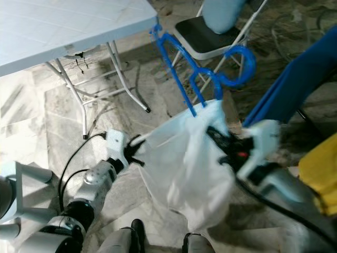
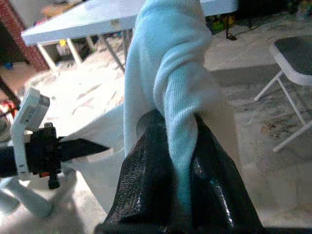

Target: Hang hanger

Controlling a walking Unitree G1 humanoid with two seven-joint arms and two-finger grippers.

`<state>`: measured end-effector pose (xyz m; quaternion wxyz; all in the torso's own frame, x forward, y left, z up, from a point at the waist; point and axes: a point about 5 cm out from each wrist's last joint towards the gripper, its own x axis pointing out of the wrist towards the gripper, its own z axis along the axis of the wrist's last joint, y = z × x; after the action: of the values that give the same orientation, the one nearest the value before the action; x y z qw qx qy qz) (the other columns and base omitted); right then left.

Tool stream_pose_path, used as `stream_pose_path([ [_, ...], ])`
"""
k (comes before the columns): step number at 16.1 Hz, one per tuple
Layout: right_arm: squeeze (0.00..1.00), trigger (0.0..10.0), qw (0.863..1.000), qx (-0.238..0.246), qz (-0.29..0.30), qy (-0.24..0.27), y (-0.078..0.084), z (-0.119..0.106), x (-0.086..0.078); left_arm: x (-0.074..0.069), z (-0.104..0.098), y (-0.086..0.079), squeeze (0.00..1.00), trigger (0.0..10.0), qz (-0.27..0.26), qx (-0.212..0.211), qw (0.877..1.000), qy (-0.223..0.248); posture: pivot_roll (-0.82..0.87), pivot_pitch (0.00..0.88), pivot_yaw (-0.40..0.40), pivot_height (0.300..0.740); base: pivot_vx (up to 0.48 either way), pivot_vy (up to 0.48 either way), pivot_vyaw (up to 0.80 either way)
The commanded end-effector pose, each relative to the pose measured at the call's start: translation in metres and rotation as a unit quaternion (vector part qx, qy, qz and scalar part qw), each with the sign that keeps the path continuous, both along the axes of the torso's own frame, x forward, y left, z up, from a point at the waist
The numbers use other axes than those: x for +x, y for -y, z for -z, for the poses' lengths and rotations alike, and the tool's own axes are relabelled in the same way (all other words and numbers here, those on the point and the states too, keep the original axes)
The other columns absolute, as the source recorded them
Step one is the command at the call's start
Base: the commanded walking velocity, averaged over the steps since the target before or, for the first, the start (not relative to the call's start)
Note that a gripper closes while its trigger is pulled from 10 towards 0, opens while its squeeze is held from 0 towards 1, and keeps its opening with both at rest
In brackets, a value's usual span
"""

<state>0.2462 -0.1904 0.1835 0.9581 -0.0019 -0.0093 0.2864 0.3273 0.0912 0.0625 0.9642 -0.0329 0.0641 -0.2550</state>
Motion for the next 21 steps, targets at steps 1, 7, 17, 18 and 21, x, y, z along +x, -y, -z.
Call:
stream_pose_path([
  [1, 0.00, 10.0, 0.999, -0.047, -0.003, 0.012, -0.002, 0.002, 0.002, -0.006, 0.006, -0.001, 1.00, 10.0, 0.011, 0.020, 1.000, 0.003, -0.15, 0.214, 0.079, 0.740, 0.000, 0.000, 0.00],
  [7, 0.00, 10.0, 0.972, -0.232, 0.037, 0.015, 0.020, 0.028, 0.033, -0.016, 0.007, -0.013, 1.00, 10.0, 0.059, 0.069, 0.994, 0.053, -0.13, 0.212, 0.079, 0.740, 0.000, 0.000, 0.00],
  [17, 0.00, 10.0, 0.887, -0.434, -0.157, 0.025, 0.040, 0.039, 0.042, -0.011, -0.024, -0.030, 1.00, 10.0, 0.163, 0.189, 0.950, 0.186, -0.10, 0.216, 0.109, 0.740, 0.000, 0.000, 0.00],
  [18, 0.00, 10.0, 0.879, -0.438, -0.186, 0.021, 0.043, 0.036, 0.037, -0.012, -0.021, -0.030, 1.00, 10.0, 0.170, 0.191, 0.950, 0.180, -0.10, 0.221, 0.107, 0.740, 0.000, 0.000, 0.00],
  [21, 0.00, 10.0, 0.867, -0.442, -0.227, 0.027, 0.045, 0.028, 0.033, -0.016, -0.016, -0.025, 1.00, 10.0, 0.196, 0.186, 0.948, 0.168, -0.11, 0.228, 0.102, 0.740, 0.000, 0.000, 0.00],
])
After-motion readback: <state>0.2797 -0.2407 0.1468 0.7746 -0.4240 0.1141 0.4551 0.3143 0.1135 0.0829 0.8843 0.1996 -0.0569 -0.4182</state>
